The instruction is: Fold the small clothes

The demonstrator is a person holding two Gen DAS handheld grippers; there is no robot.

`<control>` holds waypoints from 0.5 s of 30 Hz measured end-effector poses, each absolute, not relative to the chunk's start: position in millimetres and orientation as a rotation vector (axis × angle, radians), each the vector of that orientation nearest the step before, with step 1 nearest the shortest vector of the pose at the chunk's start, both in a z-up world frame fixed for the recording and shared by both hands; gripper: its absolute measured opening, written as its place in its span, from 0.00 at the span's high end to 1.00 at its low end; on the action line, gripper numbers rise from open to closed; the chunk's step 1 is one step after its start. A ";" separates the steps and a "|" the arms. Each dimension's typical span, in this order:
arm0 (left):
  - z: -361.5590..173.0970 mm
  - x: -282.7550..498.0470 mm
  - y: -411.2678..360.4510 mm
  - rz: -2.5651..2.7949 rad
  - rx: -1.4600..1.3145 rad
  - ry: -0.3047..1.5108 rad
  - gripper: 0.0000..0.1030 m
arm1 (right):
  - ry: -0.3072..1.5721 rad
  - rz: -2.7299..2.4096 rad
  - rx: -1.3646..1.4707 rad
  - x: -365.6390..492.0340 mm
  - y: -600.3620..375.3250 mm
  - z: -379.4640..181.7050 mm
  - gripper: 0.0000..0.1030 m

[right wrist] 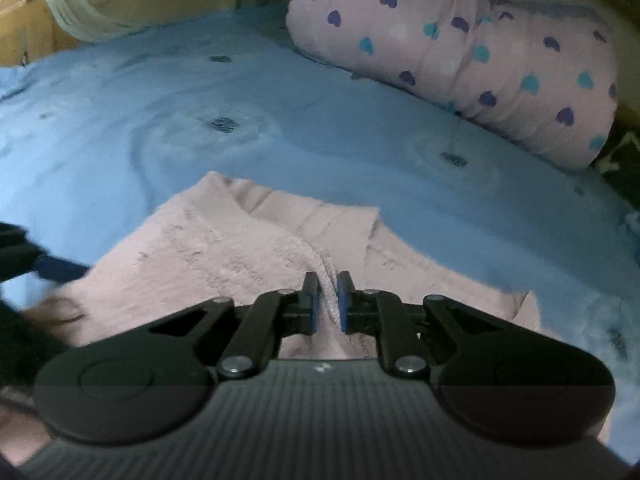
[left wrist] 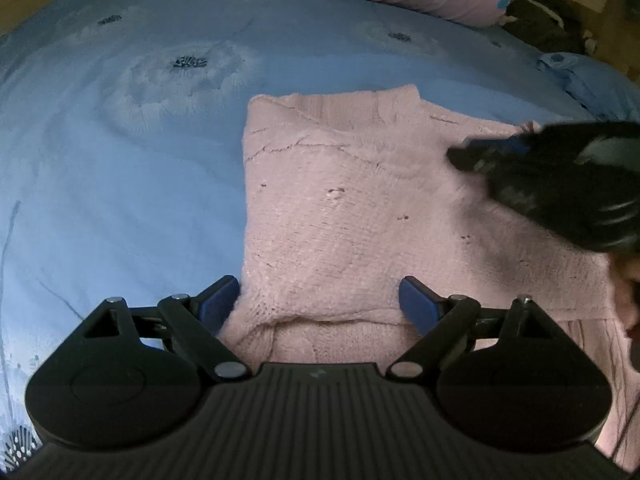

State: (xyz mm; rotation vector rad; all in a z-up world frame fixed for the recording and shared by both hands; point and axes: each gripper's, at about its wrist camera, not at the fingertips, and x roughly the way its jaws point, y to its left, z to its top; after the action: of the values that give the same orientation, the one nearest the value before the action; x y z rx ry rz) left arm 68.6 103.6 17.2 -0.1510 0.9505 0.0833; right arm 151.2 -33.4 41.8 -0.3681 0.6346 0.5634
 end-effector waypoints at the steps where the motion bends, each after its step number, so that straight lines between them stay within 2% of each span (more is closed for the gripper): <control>1: 17.0 68.7 103.2 0.083 -0.144 0.950 0.11 | 0.656 0.562 -0.370 156.3 -30.8 36.0 0.87; 4: 17.8 68.1 103.5 0.083 -0.139 0.949 0.11 | 0.689 0.563 -0.374 164.7 -26.9 16.3 0.82; 6: 18.5 67.7 103.8 0.084 -0.142 0.946 0.11 | 0.667 0.556 -0.330 163.0 -33.8 19.3 0.74; 8: 20.8 66.8 104.6 0.087 -0.153 0.934 0.11 | 0.674 0.567 -0.243 162.5 -51.6 30.2 0.59; 10: 25.0 65.4 105.9 0.087 -0.168 0.908 0.11 | 0.652 0.568 -0.190 161.3 -71.1 42.1 0.55; 15: 36.1 60.7 108.3 0.098 -0.179 0.829 0.11 | 0.662 0.528 -0.108 158.0 -138.3 59.1 0.54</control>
State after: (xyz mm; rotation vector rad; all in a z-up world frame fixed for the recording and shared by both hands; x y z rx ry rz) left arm 60.7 108.3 36.1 -0.1787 0.8294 0.0981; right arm 158.0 -138.3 59.1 -0.1085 0.6620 0.5280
